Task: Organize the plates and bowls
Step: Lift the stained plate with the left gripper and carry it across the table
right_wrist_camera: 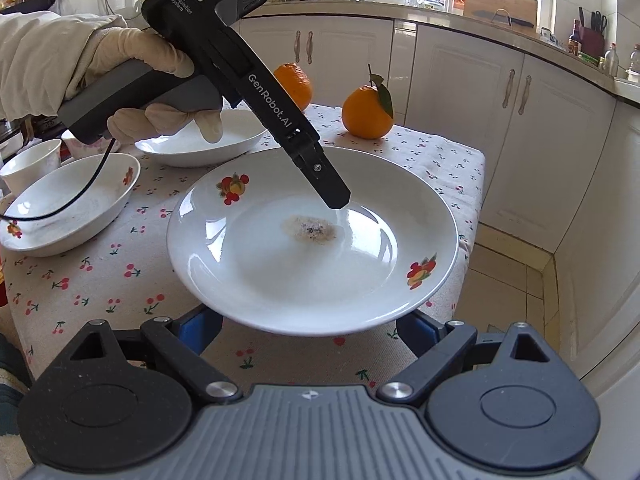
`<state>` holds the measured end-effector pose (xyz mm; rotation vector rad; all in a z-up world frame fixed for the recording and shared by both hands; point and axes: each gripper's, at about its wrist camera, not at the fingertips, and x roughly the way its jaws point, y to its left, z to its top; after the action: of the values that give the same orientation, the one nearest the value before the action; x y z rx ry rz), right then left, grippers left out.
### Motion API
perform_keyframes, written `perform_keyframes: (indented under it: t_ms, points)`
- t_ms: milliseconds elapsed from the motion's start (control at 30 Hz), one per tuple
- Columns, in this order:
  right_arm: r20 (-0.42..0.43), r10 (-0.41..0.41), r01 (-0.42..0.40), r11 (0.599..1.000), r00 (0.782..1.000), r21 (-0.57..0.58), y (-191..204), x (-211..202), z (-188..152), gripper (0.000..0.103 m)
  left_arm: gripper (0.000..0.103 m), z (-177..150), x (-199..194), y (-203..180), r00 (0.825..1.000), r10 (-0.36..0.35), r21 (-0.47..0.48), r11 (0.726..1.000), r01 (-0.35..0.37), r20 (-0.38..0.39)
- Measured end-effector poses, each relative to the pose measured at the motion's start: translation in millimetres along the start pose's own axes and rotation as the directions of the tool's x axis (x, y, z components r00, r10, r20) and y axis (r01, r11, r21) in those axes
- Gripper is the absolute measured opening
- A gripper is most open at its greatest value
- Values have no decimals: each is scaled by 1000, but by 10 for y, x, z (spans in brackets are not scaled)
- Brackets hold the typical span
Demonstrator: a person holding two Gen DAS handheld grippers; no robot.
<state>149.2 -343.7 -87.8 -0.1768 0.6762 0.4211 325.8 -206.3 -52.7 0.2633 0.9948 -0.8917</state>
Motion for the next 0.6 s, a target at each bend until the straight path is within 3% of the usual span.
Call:
perform_keyframes:
  t_ms: [600]
  points:
    - [-12,-28,28,999,1000,22,-107,164,7,96,63,85,224,140,1000,24,-16,1000,-24,-7]
